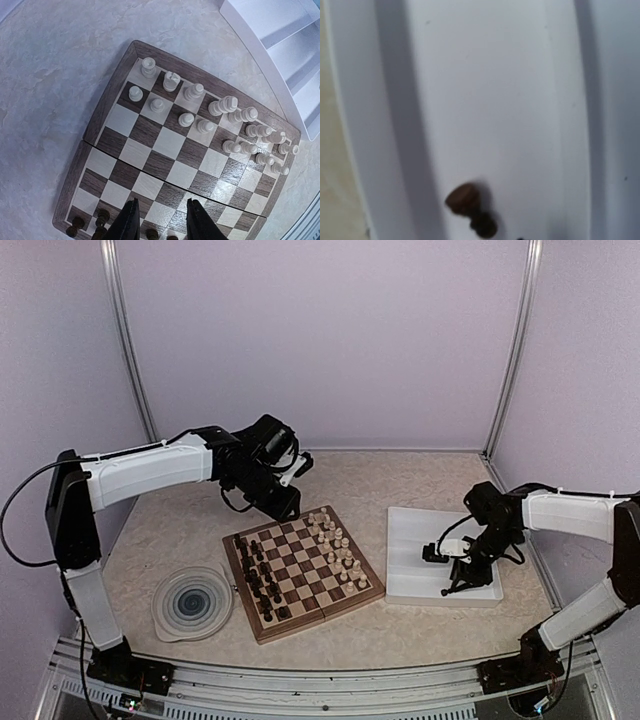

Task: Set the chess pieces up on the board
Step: Pick up the pawn from the storage box.

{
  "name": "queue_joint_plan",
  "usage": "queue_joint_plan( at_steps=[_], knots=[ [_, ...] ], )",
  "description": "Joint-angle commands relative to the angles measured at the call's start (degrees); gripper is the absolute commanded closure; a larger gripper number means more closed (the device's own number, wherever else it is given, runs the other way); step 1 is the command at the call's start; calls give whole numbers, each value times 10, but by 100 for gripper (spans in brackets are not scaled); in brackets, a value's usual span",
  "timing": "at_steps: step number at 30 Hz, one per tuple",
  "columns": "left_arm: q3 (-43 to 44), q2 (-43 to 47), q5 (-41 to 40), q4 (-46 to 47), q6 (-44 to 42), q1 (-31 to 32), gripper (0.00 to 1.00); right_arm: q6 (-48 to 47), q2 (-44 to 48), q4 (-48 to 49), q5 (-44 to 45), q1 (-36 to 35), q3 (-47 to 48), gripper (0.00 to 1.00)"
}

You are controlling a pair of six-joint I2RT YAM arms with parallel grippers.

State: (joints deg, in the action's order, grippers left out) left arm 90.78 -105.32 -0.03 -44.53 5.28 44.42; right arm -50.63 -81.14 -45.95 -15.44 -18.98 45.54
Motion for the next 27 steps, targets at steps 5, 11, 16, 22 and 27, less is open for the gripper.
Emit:
queue_joint_plan(
  at_steps=[5, 11, 16, 22, 27],
  knots=[
    [53, -29, 53, 96, 26, -36, 63, -64, -9, -68, -23, 4, 90, 66],
    [82, -47, 132, 192, 49, -73, 61, -60, -89, -167, -94, -8, 200, 71],
    [175, -110, 144, 139, 19, -71, 61, -88, -88, -177, -72, -19, 165, 74],
    [149, -113, 143, 165, 12, -71, 60, -124, -87, -128, -8, -23, 94, 72],
    [140, -111, 137, 154, 3, -66, 60, -139, -91, -99, 16, -41, 70, 67]
  ],
)
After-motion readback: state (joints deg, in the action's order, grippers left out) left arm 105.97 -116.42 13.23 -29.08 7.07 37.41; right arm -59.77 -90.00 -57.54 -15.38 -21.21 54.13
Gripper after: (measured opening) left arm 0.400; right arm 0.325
